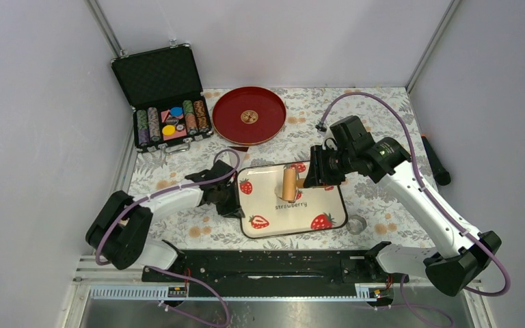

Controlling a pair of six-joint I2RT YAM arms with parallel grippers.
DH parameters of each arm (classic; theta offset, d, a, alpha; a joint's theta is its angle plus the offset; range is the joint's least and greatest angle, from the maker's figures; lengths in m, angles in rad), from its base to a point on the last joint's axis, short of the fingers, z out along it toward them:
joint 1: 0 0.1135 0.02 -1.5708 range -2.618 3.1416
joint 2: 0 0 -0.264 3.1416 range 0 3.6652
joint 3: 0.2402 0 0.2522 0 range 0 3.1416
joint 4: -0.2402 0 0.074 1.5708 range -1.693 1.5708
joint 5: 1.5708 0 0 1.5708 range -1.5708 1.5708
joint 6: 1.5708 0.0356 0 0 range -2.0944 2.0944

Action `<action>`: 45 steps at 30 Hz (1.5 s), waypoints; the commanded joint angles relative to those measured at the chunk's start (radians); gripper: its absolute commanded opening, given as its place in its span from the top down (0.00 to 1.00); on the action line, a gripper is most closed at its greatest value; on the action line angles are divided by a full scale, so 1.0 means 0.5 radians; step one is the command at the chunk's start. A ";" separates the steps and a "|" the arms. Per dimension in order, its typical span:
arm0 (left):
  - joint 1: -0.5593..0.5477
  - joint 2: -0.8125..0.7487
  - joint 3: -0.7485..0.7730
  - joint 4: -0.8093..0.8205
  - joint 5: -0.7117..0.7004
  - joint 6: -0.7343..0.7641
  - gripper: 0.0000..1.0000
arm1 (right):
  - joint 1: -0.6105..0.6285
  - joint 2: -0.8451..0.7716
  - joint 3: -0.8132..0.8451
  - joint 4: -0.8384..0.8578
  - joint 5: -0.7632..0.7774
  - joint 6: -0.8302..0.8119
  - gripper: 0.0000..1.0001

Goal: Roll out the dumpling wrappers from the dough

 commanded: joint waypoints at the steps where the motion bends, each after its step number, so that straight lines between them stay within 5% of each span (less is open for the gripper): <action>1: -0.007 -0.139 0.081 -0.379 -0.203 0.247 1.00 | -0.013 -0.017 0.091 -0.025 -0.007 -0.043 1.00; 11: -0.067 -0.177 0.006 -0.349 -0.067 0.347 1.00 | -0.016 -0.026 0.088 -0.023 0.002 -0.039 1.00; 21: -0.275 -0.014 0.123 -0.219 -0.105 0.079 1.00 | -0.013 -0.045 0.078 -0.027 0.008 -0.054 1.00; 35: -0.290 0.205 -0.026 0.381 -0.056 -0.451 1.00 | -0.013 0.084 0.201 -0.204 0.162 -0.076 1.00; 45: -0.400 0.383 -0.071 0.513 -0.092 -0.408 1.00 | -0.011 0.322 0.434 -0.437 0.266 -0.138 1.00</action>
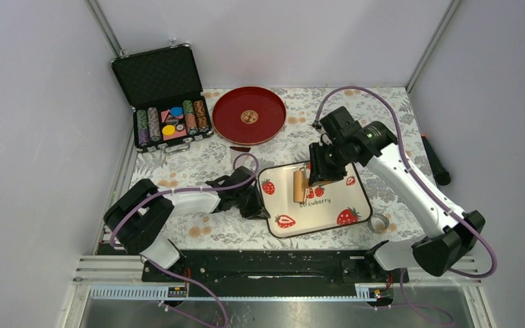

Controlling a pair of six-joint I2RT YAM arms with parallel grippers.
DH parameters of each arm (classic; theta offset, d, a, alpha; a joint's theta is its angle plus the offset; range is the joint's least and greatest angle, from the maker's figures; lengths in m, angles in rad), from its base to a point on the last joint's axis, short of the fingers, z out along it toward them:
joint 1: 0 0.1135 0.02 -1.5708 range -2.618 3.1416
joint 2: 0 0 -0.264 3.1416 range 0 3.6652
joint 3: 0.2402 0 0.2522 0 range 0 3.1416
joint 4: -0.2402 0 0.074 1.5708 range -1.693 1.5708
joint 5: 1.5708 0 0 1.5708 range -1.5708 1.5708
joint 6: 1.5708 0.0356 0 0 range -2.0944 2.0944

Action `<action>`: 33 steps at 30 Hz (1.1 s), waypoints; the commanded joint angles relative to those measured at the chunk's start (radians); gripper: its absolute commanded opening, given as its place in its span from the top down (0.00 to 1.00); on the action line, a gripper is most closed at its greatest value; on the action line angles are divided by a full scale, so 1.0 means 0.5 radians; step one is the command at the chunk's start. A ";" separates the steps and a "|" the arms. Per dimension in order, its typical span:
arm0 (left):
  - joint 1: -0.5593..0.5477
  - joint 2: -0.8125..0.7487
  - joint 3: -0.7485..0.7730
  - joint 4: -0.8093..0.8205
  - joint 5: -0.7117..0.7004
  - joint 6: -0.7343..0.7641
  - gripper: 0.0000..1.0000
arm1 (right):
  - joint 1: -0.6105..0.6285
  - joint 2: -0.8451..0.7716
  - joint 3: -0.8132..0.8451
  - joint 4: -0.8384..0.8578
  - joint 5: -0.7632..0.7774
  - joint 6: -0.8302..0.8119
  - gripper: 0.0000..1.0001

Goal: Roll out the dumpling wrappers from the dough

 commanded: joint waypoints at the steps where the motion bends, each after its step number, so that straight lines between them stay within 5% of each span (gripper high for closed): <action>1: -0.054 0.131 -0.058 -0.075 -0.156 0.050 1.00 | -0.006 0.092 0.220 -0.144 0.073 -0.061 1.00; 13: -0.128 0.011 -0.013 -0.300 -0.225 0.116 1.00 | -0.007 0.384 0.568 -0.418 0.170 -0.184 1.00; 33: -0.185 -0.105 -0.062 -0.361 -0.267 0.182 1.00 | -0.008 0.486 0.542 -0.403 0.204 -0.290 1.00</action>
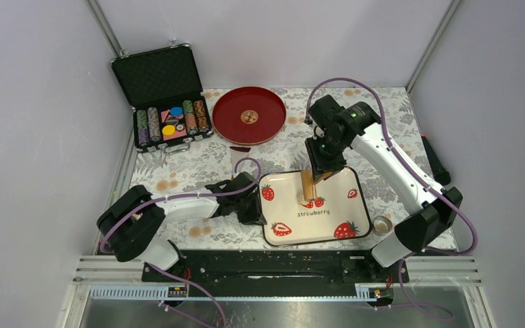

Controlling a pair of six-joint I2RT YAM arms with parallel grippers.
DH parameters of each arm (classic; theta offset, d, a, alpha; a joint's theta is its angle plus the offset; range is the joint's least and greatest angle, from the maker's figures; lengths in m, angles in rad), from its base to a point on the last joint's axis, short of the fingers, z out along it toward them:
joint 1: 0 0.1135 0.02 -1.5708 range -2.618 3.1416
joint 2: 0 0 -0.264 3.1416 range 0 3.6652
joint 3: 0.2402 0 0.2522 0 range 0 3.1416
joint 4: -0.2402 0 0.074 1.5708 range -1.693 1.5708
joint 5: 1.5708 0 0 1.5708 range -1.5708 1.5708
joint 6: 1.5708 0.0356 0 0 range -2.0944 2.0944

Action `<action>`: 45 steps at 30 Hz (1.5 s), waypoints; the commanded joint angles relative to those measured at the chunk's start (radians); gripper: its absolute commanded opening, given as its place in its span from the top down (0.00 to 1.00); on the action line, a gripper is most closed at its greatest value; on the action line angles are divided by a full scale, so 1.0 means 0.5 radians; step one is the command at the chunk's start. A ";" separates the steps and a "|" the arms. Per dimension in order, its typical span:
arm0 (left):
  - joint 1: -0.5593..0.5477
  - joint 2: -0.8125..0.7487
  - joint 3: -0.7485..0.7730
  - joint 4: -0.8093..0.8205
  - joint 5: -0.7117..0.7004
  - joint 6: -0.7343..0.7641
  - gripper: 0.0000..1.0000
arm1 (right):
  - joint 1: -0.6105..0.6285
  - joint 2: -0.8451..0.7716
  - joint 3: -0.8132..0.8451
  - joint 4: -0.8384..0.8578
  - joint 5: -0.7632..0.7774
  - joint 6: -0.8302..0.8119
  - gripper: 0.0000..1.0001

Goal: Roll out the dumpling wrappers from the dough

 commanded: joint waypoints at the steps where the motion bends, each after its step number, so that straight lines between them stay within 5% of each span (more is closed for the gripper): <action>1: -0.032 0.018 -0.052 -0.169 -0.114 0.090 1.00 | -0.007 0.077 0.048 0.050 -0.001 -0.045 1.00; 45: -0.050 0.042 -0.042 -0.171 -0.130 0.094 1.00 | -0.006 0.384 -0.157 0.185 -0.075 -0.103 1.00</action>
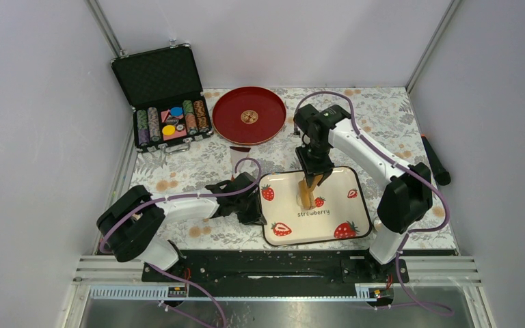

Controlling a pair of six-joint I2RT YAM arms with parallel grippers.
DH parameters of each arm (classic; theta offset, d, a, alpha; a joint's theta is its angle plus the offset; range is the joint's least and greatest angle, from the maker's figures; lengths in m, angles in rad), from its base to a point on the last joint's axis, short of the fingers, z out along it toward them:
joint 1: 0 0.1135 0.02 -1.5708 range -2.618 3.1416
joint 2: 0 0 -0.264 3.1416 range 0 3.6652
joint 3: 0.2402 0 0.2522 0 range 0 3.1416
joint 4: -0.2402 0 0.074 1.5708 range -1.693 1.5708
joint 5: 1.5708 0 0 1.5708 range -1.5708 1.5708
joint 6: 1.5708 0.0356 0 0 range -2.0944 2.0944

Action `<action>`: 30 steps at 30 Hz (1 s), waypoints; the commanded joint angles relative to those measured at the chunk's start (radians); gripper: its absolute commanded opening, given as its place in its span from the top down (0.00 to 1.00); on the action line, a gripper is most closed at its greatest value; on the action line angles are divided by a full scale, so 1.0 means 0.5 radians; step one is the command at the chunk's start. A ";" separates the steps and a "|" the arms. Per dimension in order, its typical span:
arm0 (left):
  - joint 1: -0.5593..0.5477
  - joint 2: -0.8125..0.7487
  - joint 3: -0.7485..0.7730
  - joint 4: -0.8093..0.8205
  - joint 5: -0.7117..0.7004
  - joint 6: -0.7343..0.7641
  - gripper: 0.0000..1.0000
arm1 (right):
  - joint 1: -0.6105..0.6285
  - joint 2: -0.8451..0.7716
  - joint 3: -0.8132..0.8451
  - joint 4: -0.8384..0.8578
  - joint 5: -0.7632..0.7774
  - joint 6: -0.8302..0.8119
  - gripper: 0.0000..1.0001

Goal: Roll out the dumpling wrappers from the dough

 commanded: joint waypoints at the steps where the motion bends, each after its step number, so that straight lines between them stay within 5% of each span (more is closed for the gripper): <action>1: -0.035 0.046 -0.042 -0.169 -0.104 0.095 1.00 | -0.005 0.002 -0.035 0.052 -0.069 -0.024 1.00; 30: -0.039 0.054 -0.040 -0.167 -0.098 0.093 1.00 | -0.001 -0.094 0.268 -0.168 0.066 -0.036 1.00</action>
